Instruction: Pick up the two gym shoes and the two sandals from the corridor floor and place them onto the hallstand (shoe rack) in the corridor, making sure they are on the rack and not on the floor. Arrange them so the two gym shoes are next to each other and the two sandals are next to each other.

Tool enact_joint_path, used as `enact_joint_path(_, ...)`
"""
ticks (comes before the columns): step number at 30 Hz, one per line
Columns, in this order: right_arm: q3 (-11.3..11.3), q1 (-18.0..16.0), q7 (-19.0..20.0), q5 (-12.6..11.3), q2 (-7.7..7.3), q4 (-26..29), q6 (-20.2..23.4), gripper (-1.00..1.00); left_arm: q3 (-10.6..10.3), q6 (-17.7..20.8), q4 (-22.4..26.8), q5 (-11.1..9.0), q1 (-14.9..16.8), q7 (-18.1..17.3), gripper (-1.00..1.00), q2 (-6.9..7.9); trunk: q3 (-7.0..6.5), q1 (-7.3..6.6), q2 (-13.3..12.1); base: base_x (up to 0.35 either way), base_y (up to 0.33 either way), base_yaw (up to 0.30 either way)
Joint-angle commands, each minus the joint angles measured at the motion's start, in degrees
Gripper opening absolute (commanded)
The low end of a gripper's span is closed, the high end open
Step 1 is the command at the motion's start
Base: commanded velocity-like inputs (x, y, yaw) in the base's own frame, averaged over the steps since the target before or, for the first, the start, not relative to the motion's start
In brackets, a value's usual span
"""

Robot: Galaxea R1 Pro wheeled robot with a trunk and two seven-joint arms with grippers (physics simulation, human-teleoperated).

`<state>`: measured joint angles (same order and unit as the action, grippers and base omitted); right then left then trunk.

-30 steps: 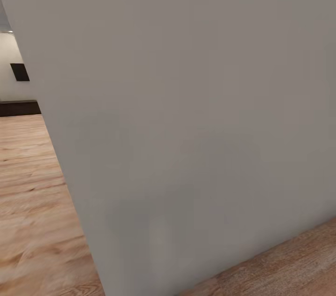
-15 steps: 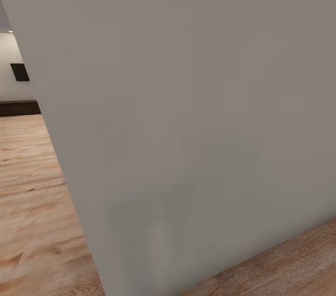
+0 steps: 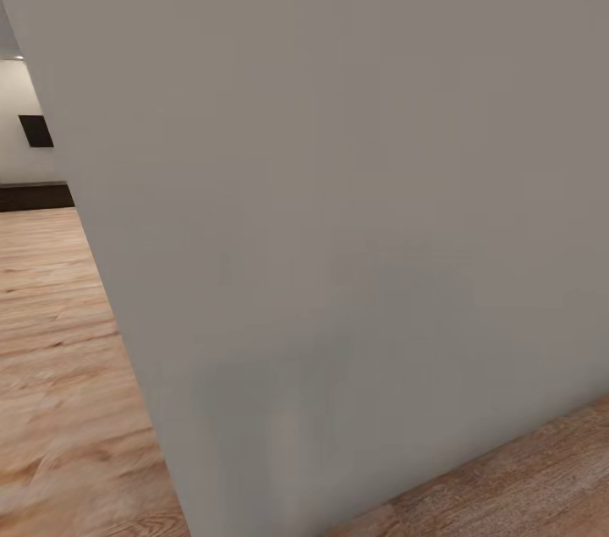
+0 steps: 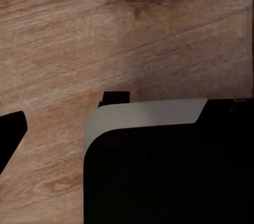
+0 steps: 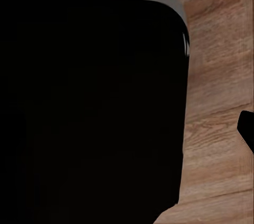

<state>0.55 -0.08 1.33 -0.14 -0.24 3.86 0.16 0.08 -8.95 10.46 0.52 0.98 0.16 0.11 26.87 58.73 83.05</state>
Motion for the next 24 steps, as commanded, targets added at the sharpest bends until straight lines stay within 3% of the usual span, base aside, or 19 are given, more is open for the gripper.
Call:
enact_joint_path(1,0.0,0.0,0.1,0.1,-0.01,0.4,0.0,1.00,0.0,-0.5,0.3,0.1,0.4,0.0,1.00,-0.01,0.06,0.00,0.0,0.000,0.000,0.000)
enact_joint_path(2,0.0,0.0,0.2,0.1,-0.02,0.7,0.0,1.00,0.0,-0.8,0.6,0.1,0.7,0.0,1.00,-0.01,0.06,0.00,0.0,0.000,0.000,0.000)
enact_joint_path(3,0.0,0.0,0.2,0.2,-0.02,22.3,0.0,1.00,0.0,-2.1,21.2,0.1,2.8,0.0,1.00,-0.02,0.06,0.00,0.0,0.000,0.000,0.000)
enact_joint_path(17,0.0,0.0,0.1,0.2,0.12,24.5,0.1,1.00,-0.1,-4.5,20.8,-0.3,3.7,-0.1,1.00,0.01,0.06,0.00,0.0,0.000,0.000,-0.002)
enact_joint_path(24,0.2,0.0,0.0,0.0,0.15,24.5,0.1,1.00,0.0,-4.6,20.7,-0.4,3.7,0.0,1.00,0.04,0.06,0.00,0.0,0.000,0.000,-0.115)
